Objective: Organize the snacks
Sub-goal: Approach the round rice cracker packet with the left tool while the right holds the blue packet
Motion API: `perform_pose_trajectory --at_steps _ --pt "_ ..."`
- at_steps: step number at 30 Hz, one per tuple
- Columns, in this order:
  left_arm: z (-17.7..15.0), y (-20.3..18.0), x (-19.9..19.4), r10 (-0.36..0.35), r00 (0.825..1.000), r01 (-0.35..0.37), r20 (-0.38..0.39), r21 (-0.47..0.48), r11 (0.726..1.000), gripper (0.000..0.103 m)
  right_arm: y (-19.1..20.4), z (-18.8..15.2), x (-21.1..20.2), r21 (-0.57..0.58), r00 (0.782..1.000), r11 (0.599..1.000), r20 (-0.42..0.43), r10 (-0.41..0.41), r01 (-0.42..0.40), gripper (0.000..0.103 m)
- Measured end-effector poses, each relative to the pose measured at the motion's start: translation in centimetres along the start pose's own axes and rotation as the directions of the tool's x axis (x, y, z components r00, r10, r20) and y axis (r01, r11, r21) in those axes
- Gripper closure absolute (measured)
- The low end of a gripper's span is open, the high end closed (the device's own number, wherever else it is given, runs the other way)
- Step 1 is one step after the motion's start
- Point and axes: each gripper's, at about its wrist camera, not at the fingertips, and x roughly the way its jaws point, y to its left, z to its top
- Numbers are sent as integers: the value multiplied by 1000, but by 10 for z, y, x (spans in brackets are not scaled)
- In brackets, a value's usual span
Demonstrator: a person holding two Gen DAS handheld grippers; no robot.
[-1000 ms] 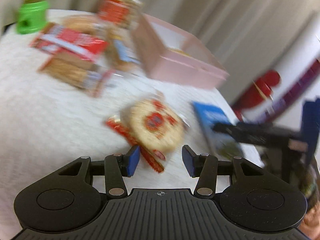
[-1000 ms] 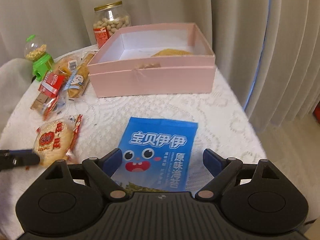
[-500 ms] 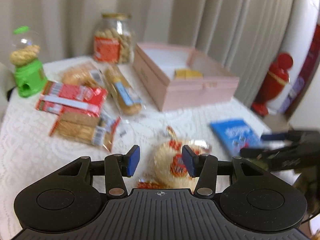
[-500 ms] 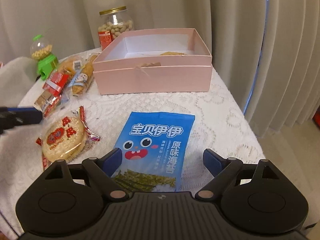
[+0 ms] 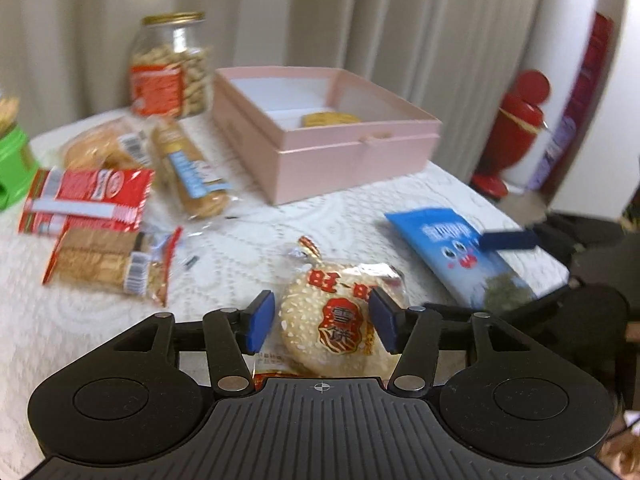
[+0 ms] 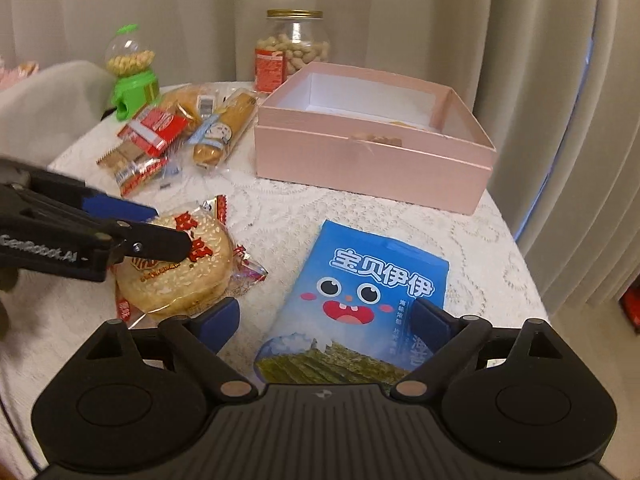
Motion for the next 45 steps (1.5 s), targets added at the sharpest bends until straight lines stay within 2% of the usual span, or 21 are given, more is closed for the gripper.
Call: perform_pose_trajectory --at_steps 4,6,8,12,15,19,22,27,30,32,33,37,39,41,43,45 --pt "-5 -18 1 4 1000 -6 18 117 993 41 -3 0 5 -12 999 999 -8 -36 36 5" --pt "-5 -22 2 -3 1000 1 16 135 991 40 -10 1 4 11 999 999 -17 -35 35 5" --pt "-4 -24 3 -2 1000 1 11 142 990 39 -21 1 5 53 999 998 -32 -39 41 5" --pt "-2 -29 6 -22 1000 22 -3 135 991 38 -45 -2 10 172 999 985 -45 3 4 4" --pt "0 -27 10 -49 999 51 -20 101 994 37 -47 -3 12 172 999 985 -43 -14 21 4" --pt "0 -31 11 -54 998 56 -23 109 992 37 -47 -5 11 174 999 984 -31 -20 25 4" --pt "-2 -35 12 -67 997 71 -34 126 989 30 -48 -5 10 176 999 984 -30 -17 22 4" --pt "-4 -42 13 -27 1000 28 -7 169 985 24 -48 -5 9 178 999 984 -28 -18 23 4" --pt "-3 -41 15 11 1000 -12 11 155 988 23 -48 -5 9 178 999 984 -27 -18 22 4" --pt "-1 -37 16 5 1000 -6 6 125 992 24 -48 -5 8 178 999 984 -27 -18 23 4" --pt "-1 -35 17 -14 1000 14 -2 108 994 27 -47 -5 9 176 999 984 -27 -19 23 4" --pt "-1 -26 22 -95 995 96 -35 22 995 27 -46 -7 8 156 1000 988 -19 -16 19 2" --pt "-2 -27 21 -91 995 91 -30 21 996 29 -47 -8 8 152 1000 988 -19 -6 9 1" --pt "-2 -25 19 -81 996 80 -24 -5 997 34 -47 -8 8 147 1000 989 -19 0 3 0" --pt "0 -23 14 -63 998 62 -9 -28 998 46 -47 -9 7 143 1000 990 -14 3 -1 0" --pt "2 -23 9 -36 999 36 9 -29 999 48 -47 -10 7 143 1000 990 -11 6 -4 0"
